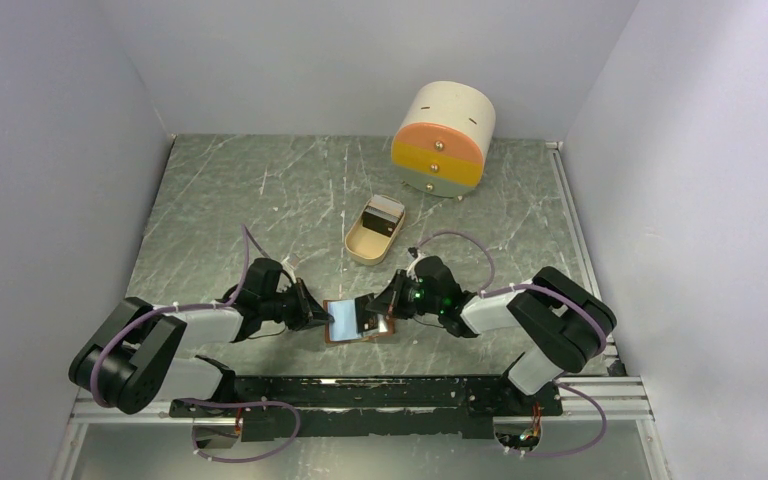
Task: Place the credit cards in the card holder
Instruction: Insert the credit card into the card holder.
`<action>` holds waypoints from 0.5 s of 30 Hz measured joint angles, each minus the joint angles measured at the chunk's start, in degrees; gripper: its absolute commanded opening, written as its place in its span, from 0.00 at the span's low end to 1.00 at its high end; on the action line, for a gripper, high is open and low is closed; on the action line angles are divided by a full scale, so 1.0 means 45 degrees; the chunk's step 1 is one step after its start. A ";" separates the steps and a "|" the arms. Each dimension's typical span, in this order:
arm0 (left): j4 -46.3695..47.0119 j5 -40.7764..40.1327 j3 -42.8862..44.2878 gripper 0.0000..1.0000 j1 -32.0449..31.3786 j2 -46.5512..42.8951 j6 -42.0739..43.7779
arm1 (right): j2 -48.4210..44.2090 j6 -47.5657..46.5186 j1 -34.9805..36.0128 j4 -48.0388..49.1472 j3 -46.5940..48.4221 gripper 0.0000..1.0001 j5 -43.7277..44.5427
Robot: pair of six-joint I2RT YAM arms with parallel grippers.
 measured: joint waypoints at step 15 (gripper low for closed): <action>0.0000 -0.0019 0.0005 0.09 -0.0107 -0.0005 -0.0058 | 0.0053 0.0583 0.0015 -0.0044 -0.0165 0.00 0.0117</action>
